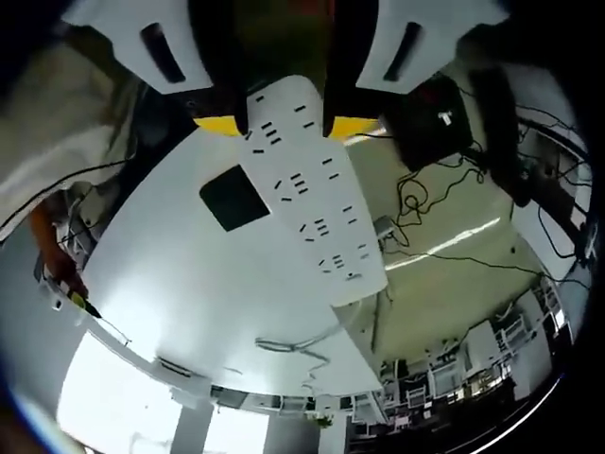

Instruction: Pick up the power strip scattered on the table, fix it on the side mounting bracket of the table, and press the switch

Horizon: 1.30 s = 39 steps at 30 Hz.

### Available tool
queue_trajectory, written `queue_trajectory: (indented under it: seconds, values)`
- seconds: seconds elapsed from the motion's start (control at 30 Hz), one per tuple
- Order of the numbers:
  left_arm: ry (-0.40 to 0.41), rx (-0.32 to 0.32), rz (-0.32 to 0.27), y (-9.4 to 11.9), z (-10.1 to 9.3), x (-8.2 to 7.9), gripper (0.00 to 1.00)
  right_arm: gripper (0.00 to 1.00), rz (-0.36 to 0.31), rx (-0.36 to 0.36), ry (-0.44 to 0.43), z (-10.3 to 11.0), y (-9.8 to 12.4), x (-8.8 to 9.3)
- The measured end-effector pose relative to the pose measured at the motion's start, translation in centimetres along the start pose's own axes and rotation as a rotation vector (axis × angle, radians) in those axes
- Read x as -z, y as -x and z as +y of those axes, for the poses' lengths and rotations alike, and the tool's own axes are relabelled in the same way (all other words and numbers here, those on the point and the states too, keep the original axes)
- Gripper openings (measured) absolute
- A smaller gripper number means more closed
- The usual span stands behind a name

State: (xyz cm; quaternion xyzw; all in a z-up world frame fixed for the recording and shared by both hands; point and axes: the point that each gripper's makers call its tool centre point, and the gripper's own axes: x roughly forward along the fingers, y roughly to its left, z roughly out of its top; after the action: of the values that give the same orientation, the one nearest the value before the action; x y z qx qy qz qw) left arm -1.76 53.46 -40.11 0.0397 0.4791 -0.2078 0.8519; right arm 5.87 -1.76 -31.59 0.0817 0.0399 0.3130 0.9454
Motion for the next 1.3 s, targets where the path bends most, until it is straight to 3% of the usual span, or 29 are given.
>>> queue_trajectory:
  seconds: [0.2,0.5,1.07,1.3]
  values:
    - [-0.004,-0.011,0.079,-0.2,-0.1,0.0,0.37,0.6,-0.001,-0.001,-0.003,0.1,-0.1,0.0]
    - [0.003,-0.029,0.134,-0.3,-0.1,0.1,0.37,0.6,0.009,-0.005,-0.008,0.1,-0.4,0.3]
    - [0.004,-0.029,0.162,-0.3,-0.1,0.2,0.37,0.6,0.012,-0.033,0.046,0.6,-1.5,-1.3]
    - [0.001,-0.032,0.167,-0.3,-0.1,0.2,0.37,0.55,0.009,-0.041,0.04,0.8,-2.5,-1.2]
